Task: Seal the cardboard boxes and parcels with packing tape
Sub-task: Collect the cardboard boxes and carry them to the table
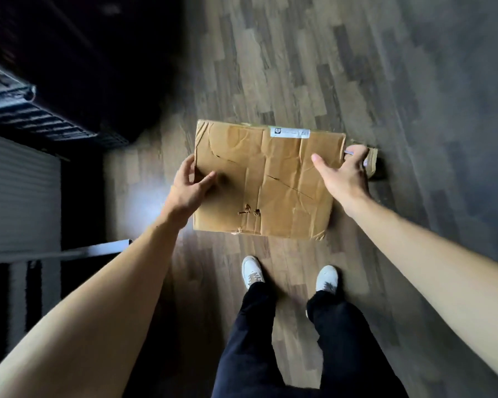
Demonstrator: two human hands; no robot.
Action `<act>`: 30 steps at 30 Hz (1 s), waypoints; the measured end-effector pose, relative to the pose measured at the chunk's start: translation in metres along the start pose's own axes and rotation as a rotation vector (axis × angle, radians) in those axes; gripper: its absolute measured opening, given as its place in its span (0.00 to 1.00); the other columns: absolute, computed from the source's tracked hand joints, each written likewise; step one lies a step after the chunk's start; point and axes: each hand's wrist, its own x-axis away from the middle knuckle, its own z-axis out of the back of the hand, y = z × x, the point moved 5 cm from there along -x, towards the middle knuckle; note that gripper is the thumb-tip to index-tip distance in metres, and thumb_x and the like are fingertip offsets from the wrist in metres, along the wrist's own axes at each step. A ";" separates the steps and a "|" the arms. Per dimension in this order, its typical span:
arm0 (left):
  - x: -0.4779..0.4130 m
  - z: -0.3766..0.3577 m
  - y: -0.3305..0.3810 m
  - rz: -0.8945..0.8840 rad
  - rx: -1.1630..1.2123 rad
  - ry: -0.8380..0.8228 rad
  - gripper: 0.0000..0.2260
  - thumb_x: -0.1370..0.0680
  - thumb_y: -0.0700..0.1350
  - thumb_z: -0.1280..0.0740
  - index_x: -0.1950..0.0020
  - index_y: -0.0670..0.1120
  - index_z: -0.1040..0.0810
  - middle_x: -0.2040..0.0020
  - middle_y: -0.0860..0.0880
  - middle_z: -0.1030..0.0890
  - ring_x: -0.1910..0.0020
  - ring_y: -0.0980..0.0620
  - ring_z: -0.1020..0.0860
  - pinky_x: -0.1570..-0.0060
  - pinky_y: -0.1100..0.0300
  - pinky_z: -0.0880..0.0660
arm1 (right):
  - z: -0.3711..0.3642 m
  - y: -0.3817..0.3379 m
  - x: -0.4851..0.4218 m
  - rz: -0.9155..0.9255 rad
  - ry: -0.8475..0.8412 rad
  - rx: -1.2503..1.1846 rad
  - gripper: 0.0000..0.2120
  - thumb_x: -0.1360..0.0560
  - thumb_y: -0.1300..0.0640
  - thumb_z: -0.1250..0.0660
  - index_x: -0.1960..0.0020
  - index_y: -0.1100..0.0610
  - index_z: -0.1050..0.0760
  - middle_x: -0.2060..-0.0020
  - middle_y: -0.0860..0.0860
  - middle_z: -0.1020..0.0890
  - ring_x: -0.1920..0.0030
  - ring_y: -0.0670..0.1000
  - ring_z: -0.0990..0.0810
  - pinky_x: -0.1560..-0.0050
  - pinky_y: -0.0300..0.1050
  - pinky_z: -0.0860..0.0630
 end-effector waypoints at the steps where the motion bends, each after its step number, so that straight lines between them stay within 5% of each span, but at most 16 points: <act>1: 0.007 0.009 0.009 0.015 0.015 0.024 0.20 0.22 0.43 0.29 0.34 0.52 0.30 0.45 0.57 0.21 0.52 0.65 0.21 0.58 0.71 0.25 | 0.003 -0.009 0.002 0.009 -0.020 -0.010 0.30 0.27 0.40 0.28 0.39 0.55 0.40 0.45 0.54 0.22 0.46 0.57 0.21 0.46 0.48 0.27; 3: 0.022 0.023 0.024 0.041 0.047 0.077 0.21 0.26 0.46 0.26 0.36 0.49 0.29 0.43 0.50 0.19 0.50 0.57 0.19 0.53 0.63 0.23 | 0.011 -0.025 0.007 0.026 -0.070 -0.042 0.34 0.31 0.35 0.29 0.37 0.52 0.39 0.41 0.55 0.21 0.41 0.58 0.22 0.38 0.54 0.27; 6: 0.049 0.031 0.044 0.040 0.051 0.108 0.19 0.27 0.45 0.25 0.38 0.46 0.26 0.44 0.46 0.17 0.50 0.53 0.19 0.51 0.58 0.23 | 0.024 -0.047 0.020 0.084 -0.169 -0.082 0.42 0.28 0.38 0.28 0.22 0.51 0.43 0.26 0.53 0.30 0.27 0.54 0.31 0.26 0.52 0.36; 9: 0.077 0.036 0.060 0.011 0.103 0.163 0.15 0.24 0.43 0.27 0.39 0.45 0.23 0.47 0.44 0.17 0.57 0.52 0.19 0.54 0.57 0.22 | 0.042 -0.059 0.032 0.143 -0.250 -0.055 0.40 0.25 0.40 0.30 0.20 0.49 0.44 0.23 0.51 0.35 0.25 0.52 0.35 0.26 0.47 0.38; 13: 0.119 0.042 0.088 -0.052 0.159 0.216 0.16 0.23 0.50 0.28 0.37 0.47 0.19 0.44 0.50 0.16 0.44 0.54 0.19 0.39 0.56 0.24 | 0.070 -0.067 0.048 0.131 -0.299 0.004 0.33 0.25 0.36 0.33 0.29 0.54 0.38 0.40 0.54 0.26 0.43 0.56 0.27 0.46 0.46 0.33; 17: 0.165 0.059 0.102 -0.004 0.209 0.202 0.33 0.30 0.69 0.29 0.37 0.44 0.19 0.41 0.47 0.16 0.40 0.48 0.19 0.33 0.47 0.28 | 0.093 -0.088 0.062 0.150 -0.305 -0.100 0.23 0.22 0.36 0.37 0.60 0.56 0.33 0.65 0.50 0.32 0.58 0.53 0.32 0.61 0.48 0.41; 19: 0.192 0.066 0.101 0.028 0.215 0.188 0.37 0.32 0.74 0.33 0.37 0.46 0.19 0.41 0.47 0.16 0.41 0.48 0.19 0.34 0.46 0.27 | 0.093 -0.102 0.075 0.210 -0.405 -0.099 0.30 0.20 0.37 0.40 0.55 0.67 0.26 0.59 0.55 0.23 0.55 0.56 0.26 0.56 0.48 0.33; 21: 0.220 0.068 0.099 0.013 0.201 0.169 0.33 0.29 0.73 0.35 0.37 0.48 0.18 0.43 0.48 0.16 0.45 0.51 0.17 0.40 0.50 0.24 | 0.088 -0.112 0.091 0.225 -0.490 -0.076 0.32 0.19 0.37 0.41 0.34 0.65 0.27 0.36 0.57 0.22 0.39 0.57 0.24 0.39 0.50 0.31; 23: 0.245 0.069 0.094 -0.022 0.197 0.114 0.31 0.26 0.69 0.36 0.34 0.48 0.21 0.42 0.48 0.16 0.50 0.54 0.17 0.53 0.57 0.22 | 0.078 -0.121 0.109 0.243 -0.589 -0.065 0.31 0.20 0.35 0.42 0.28 0.58 0.30 0.29 0.53 0.27 0.32 0.55 0.29 0.35 0.51 0.35; 28: 0.301 0.096 0.079 -0.214 0.150 0.071 0.27 0.26 0.56 0.26 0.31 0.45 0.26 0.38 0.42 0.19 0.40 0.42 0.20 0.47 0.52 0.20 | 0.054 -0.142 0.151 0.339 -0.638 -0.034 0.26 0.22 0.32 0.41 0.39 0.54 0.28 0.40 0.51 0.25 0.41 0.53 0.28 0.39 0.48 0.33; 30: 0.320 0.115 0.064 -0.270 0.108 0.153 0.22 0.25 0.45 0.25 0.32 0.49 0.24 0.39 0.44 0.18 0.39 0.45 0.20 0.43 0.52 0.21 | 0.046 -0.155 0.173 0.365 -0.631 -0.075 0.25 0.21 0.32 0.42 0.40 0.53 0.28 0.43 0.51 0.25 0.43 0.52 0.29 0.42 0.47 0.34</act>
